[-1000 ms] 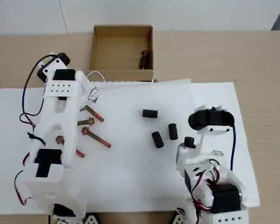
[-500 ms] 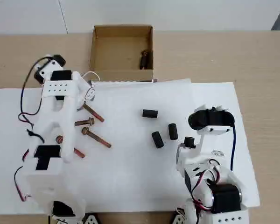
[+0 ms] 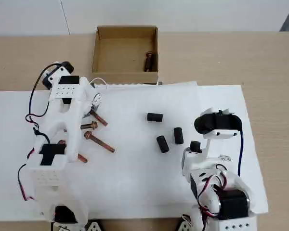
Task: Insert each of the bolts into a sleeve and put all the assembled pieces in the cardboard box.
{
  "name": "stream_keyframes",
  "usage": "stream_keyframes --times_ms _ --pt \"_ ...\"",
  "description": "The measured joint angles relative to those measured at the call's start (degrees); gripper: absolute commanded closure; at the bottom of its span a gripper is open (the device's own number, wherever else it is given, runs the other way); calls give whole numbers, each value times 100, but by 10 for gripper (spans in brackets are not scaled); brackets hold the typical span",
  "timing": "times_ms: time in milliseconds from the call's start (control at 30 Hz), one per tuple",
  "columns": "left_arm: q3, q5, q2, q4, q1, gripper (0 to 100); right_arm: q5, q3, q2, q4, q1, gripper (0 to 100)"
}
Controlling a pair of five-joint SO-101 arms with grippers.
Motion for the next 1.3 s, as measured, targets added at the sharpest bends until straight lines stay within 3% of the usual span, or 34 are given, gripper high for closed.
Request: stream_keyframes --times_ms 200,300,633,833,1033,1300 --pt "-70 0 9 35 0 995 0 0 0 0 0 995" --pt "-440 0 44 431 -18 995 0 0 0 0 0 995" --pt "-3209 -422 53 2611 738 995 246 -914 -44 114 -26 995" --pt "-4642 -1011 0 2901 1116 995 378 -1152 -70 448 -360 995" --pt "-4642 -1609 -923 2919 1609 995 387 -1152 -62 448 -360 995" --pt "-3464 -1873 -2356 2919 1925 995 404 -1152 -79 501 -695 995"
